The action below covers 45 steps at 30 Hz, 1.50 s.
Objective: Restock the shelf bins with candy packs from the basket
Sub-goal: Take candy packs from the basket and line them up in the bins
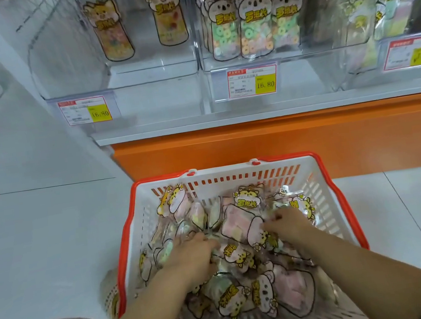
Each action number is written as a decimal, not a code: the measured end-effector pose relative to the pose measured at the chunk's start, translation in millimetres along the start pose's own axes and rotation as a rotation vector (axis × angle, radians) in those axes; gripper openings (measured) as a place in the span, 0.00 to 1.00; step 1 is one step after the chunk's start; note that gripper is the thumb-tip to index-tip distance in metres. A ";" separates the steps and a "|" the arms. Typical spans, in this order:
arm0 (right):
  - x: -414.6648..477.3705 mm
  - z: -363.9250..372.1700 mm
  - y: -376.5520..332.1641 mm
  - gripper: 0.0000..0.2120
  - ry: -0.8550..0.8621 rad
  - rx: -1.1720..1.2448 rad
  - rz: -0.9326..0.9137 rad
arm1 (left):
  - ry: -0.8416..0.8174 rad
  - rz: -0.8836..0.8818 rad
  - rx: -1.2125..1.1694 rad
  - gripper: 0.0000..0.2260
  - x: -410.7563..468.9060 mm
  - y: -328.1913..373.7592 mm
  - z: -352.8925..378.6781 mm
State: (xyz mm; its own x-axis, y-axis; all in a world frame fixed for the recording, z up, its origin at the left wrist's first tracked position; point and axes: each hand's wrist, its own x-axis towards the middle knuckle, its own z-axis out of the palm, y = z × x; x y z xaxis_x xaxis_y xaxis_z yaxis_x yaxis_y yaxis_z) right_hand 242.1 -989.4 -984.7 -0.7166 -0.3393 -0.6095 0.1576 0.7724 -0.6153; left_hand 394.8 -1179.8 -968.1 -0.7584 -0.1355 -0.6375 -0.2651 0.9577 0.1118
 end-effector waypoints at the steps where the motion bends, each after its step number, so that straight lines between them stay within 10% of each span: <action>1: -2.2 -5.3 -7.9 0.10 0.045 0.022 -0.056 | 0.002 0.009 0.014 0.26 0.9 2.2 0.9; 14: -36.7 -87.0 -27.0 0.03 0.169 0.101 -0.292 | 0.269 0.150 0.162 0.16 15.4 21.4 -9.0; 19: -49.0 -106.1 -43.1 0.06 0.216 0.116 -0.222 | 0.573 -0.022 -0.379 0.11 12.7 15.6 -45.7; 25: -78.9 -105.8 -84.6 0.15 -0.091 0.450 -0.201 | 0.390 0.029 -1.166 0.09 -11.2 36.2 -88.1; 33: -106.3 -105.1 -104.8 0.10 -0.372 1.022 -0.224 | 0.424 0.113 -1.348 0.06 -36.3 70.4 -104.5; 39: -122.5 -132.1 -109.5 0.05 0.347 0.279 -0.433 | 0.407 0.220 -1.515 0.15 -53.0 76.5 -128.9; 45: -133.7 -182.0 -118.1 0.04 0.596 0.146 -0.578 | 0.489 0.258 -1.591 0.10 -56.7 96.7 -162.2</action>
State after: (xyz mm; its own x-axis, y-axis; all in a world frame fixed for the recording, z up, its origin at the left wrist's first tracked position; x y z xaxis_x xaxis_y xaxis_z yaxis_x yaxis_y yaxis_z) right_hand 195.6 -937.5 -739.5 -0.9438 -0.2880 0.1621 -0.2873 0.4729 -0.8330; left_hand 315.6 -1120.7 -797.5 -0.8945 -0.3800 -0.2355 -0.1771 -0.1825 0.9671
